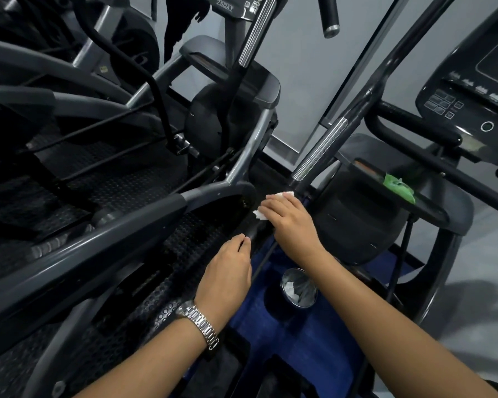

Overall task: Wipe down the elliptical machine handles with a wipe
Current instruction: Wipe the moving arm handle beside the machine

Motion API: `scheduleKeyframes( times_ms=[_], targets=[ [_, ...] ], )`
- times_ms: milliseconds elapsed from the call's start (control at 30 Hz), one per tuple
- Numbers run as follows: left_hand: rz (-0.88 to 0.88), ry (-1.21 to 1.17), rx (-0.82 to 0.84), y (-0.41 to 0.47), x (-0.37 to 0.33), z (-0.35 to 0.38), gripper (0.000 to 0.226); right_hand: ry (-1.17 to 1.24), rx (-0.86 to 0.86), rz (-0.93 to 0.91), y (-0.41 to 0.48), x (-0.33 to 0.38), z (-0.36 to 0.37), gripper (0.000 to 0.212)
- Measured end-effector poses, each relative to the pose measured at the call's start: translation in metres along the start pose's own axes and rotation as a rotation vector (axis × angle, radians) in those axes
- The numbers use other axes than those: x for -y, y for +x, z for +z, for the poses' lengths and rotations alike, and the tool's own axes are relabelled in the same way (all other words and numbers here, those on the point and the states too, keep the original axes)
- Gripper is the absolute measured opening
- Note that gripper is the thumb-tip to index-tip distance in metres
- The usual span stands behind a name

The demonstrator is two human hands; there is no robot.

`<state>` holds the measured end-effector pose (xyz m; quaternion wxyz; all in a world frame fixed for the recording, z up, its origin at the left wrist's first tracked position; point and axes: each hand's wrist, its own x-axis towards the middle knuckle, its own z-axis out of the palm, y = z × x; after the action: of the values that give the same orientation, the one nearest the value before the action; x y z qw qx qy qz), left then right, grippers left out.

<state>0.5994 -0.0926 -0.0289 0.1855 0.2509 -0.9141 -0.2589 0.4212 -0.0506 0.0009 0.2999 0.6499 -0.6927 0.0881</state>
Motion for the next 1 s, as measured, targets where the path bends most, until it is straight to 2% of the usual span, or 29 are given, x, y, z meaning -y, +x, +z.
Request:
scheduleKeyframes(
  times_ms=[167, 233, 300, 367, 533, 700, 767, 867, 1000],
  targets=[
    [0.009, -0.013, -0.005, 0.0, 0.0, 0.0, 0.046, -0.013, -0.085, 0.209, 0.007, -0.013, 0.003, 0.027],
    [0.009, -0.009, -0.005, -0.001, 0.001, 0.001, 0.047, 0.014, -0.098, 0.153, 0.0, 0.005, 0.007, 0.033],
    [0.013, -0.003, -0.008, -0.001, 0.001, 0.001, 0.047, 0.077, -0.083, 0.016, -0.015, 0.02, 0.011, 0.048],
    [0.018, -0.01, -0.009, 0.0, 0.0, 0.001, 0.046, 0.081, -0.113, -0.006, -0.023, 0.014, 0.012, 0.046],
    [0.011, 0.003, 0.0, 0.001, 0.001, 0.0, 0.044, 0.064, -0.213, 0.291, -0.016, 0.001, 0.013, 0.033],
    [0.012, -0.001, -0.001, 0.002, 0.0, 0.0, 0.045, 0.134, -0.16, 0.129, -0.035, 0.014, 0.015, 0.035],
    [0.008, -0.005, -0.001, 0.003, 0.001, 0.0, 0.045, 0.131, -0.172, 0.201, -0.025, 0.001, 0.009, 0.041],
    [0.004, -0.002, 0.001, 0.001, 0.001, 0.0, 0.044, 0.17, -0.183, 0.319, -0.018, 0.007, 0.005, 0.038],
    [0.006, -0.007, -0.001, 0.001, 0.001, -0.001, 0.045, 0.19, -0.082, 0.164, -0.035, 0.018, 0.006, 0.038]
  ],
)
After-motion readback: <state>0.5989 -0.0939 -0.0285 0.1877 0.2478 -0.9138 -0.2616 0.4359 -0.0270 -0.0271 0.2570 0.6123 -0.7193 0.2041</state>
